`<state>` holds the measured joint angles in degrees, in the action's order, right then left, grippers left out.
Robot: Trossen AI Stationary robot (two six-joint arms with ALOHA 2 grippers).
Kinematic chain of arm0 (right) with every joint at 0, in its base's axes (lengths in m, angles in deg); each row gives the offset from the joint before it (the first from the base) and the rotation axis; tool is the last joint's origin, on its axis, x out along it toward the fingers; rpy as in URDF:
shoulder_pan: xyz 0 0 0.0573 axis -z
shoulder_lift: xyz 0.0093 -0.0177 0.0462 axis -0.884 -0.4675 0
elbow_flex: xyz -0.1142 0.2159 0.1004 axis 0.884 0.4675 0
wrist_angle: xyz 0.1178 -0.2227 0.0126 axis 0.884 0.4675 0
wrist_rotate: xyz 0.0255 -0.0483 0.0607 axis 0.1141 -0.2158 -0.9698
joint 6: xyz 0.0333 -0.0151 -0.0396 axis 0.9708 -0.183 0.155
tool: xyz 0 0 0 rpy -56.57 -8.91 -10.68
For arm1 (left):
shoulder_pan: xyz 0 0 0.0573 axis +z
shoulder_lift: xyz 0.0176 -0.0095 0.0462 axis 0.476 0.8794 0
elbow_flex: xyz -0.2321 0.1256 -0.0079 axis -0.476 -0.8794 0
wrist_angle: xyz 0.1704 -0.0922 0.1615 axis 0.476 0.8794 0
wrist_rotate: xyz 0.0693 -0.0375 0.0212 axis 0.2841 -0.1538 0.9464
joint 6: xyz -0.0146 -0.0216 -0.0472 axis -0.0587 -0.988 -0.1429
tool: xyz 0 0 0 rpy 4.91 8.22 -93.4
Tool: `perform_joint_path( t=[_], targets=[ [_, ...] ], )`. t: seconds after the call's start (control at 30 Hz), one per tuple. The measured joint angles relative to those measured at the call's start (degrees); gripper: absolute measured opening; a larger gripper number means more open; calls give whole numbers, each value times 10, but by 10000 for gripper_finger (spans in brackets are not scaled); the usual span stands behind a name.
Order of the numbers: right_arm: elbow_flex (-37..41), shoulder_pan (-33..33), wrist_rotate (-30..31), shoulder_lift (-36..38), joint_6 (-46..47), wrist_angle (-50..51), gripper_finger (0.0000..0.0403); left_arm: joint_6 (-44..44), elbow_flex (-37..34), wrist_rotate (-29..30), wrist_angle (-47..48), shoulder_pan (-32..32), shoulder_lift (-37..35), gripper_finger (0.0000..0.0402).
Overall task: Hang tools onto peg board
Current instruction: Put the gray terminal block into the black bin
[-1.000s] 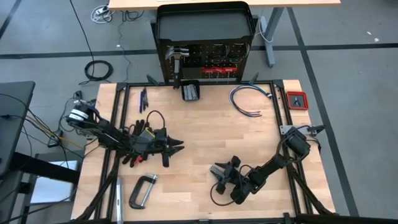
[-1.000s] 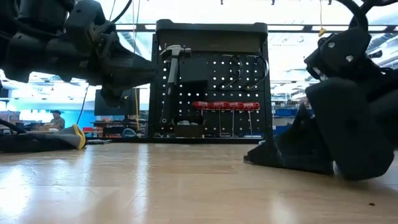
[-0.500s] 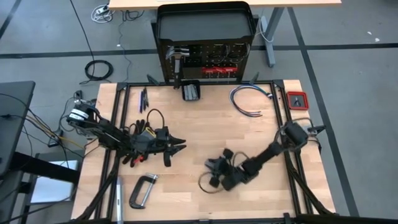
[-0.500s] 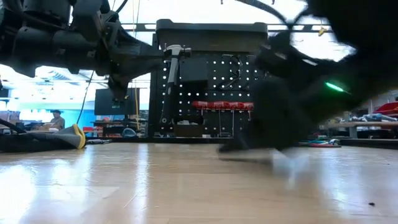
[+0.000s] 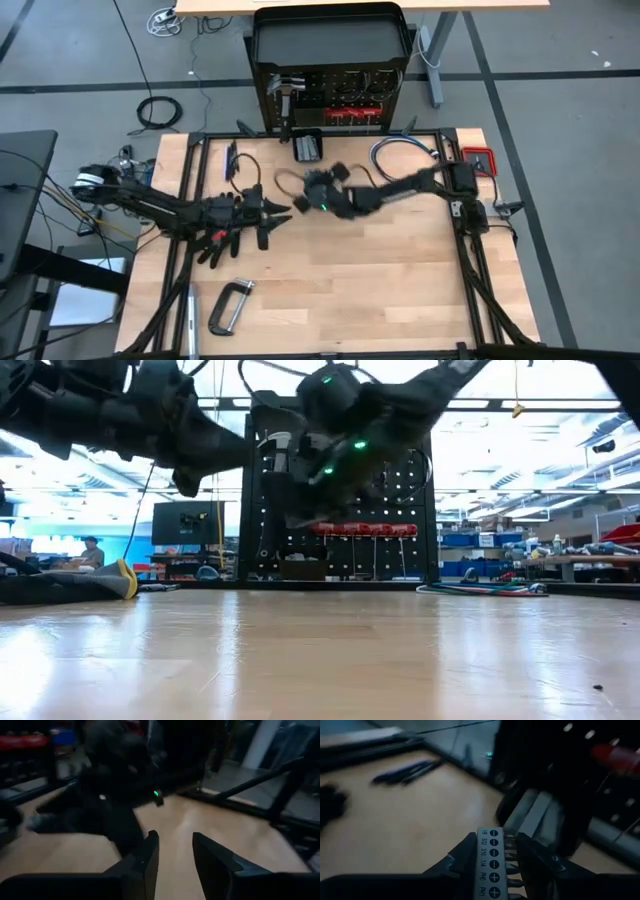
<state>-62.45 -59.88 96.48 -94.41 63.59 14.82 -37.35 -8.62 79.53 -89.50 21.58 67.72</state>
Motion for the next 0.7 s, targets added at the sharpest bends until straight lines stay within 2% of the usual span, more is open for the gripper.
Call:
perform_joint_path(
  t=[0.1, 0.27, 0.37, 0.47, 0.6, 0.7],
  targets=[
    [-64, 45, 0, -23, 0, 40, 129, 1, 1, 0, 62, 28, -34, 125],
    [-141, 115, 1, -72, 31, 115, 139, 20, 1, -18, 63, 68, -39, 125],
    [-171, 148, -3, -79, 83, 154, 174, 33, 1, -45, 58, 90, -39, 125],
    [-173, 171, -53, -79, 125, 188, 215, 35, 1, -69, 61, 113, -38, 125],
    [-172, 181, -117, -73, 131, 213, 258, 49, 1, -107, 64, 140, -38, 125],
    [-173, 173, -137, -67, 114, 237, 276, 58, 1, -125, 68, 158, -38, 125]
  ],
)
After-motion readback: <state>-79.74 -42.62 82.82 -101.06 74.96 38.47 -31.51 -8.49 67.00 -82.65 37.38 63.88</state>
